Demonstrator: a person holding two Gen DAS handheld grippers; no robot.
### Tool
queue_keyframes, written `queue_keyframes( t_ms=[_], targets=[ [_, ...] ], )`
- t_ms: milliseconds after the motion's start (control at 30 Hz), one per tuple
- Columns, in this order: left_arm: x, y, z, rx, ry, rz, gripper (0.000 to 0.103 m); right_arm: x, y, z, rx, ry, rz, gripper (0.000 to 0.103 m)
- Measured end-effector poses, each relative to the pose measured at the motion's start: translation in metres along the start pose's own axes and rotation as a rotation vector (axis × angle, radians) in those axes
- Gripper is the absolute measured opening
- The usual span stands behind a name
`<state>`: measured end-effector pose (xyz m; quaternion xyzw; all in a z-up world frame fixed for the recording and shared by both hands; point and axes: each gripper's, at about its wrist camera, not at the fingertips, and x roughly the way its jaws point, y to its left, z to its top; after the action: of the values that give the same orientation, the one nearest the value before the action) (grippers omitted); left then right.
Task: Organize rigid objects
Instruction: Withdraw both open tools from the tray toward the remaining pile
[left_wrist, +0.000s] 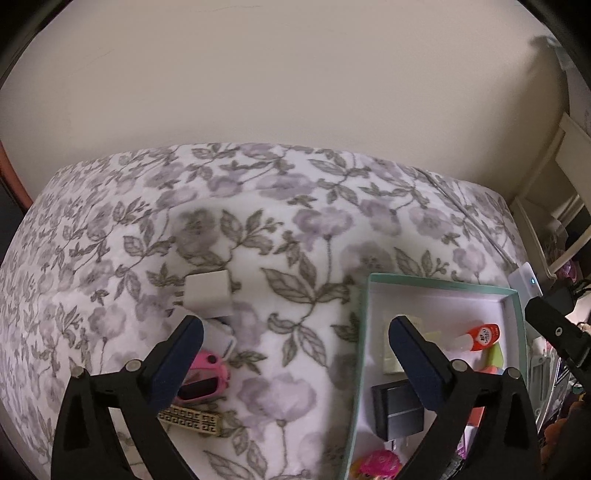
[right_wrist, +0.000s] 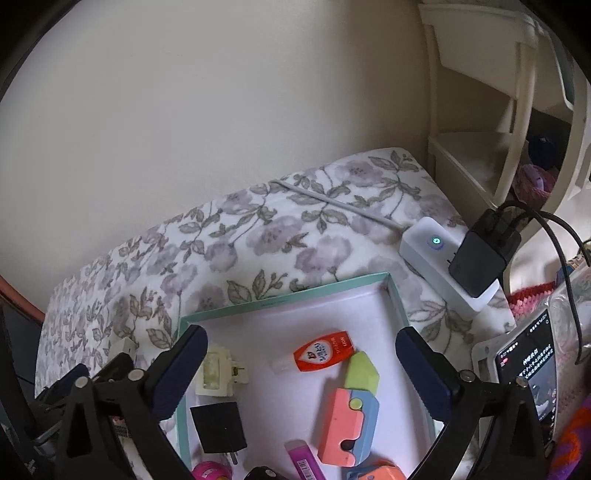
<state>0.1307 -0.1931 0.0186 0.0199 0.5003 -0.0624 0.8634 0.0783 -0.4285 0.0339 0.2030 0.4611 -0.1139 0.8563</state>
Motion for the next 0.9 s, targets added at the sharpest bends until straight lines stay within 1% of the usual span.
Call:
queue_keyframes(
  t_ms=[167, 267, 367, 467, 633, 833, 900],
  targets=[
    [-0.007, 0.025, 0.001, -0.049, 0.005, 0.010, 0.101, -0.002, 0.021, -0.004, -0.058, -0.007, 0.015, 0.103],
    [-0.014, 0.045, 0.003, -0.088, 0.002, 0.022, 0.101, -0.002, 0.040, -0.007, -0.113, -0.004, 0.040, 0.103],
    [-0.021, 0.067, 0.003, -0.128, -0.004, 0.047, 0.101, -0.001, 0.062, -0.014, -0.170, 0.008, 0.060, 0.103],
    [-0.028, 0.098, 0.001, -0.181, -0.008, 0.085, 0.101, 0.000, 0.085, -0.021, -0.217, 0.017, 0.078, 0.103],
    [-0.038, 0.147, -0.010, -0.284, 0.003, 0.122, 0.101, -0.003, 0.118, -0.031, -0.284, 0.020, 0.120, 0.103],
    [-0.043, 0.191, -0.029, -0.338, 0.024, 0.198, 0.101, -0.001, 0.155, -0.046, -0.352, 0.043, 0.171, 0.103],
    [-0.043, 0.203, -0.036, -0.363, 0.038, 0.203, 0.101, 0.002, 0.165, -0.051, -0.368, 0.058, 0.183, 0.103]
  ],
)
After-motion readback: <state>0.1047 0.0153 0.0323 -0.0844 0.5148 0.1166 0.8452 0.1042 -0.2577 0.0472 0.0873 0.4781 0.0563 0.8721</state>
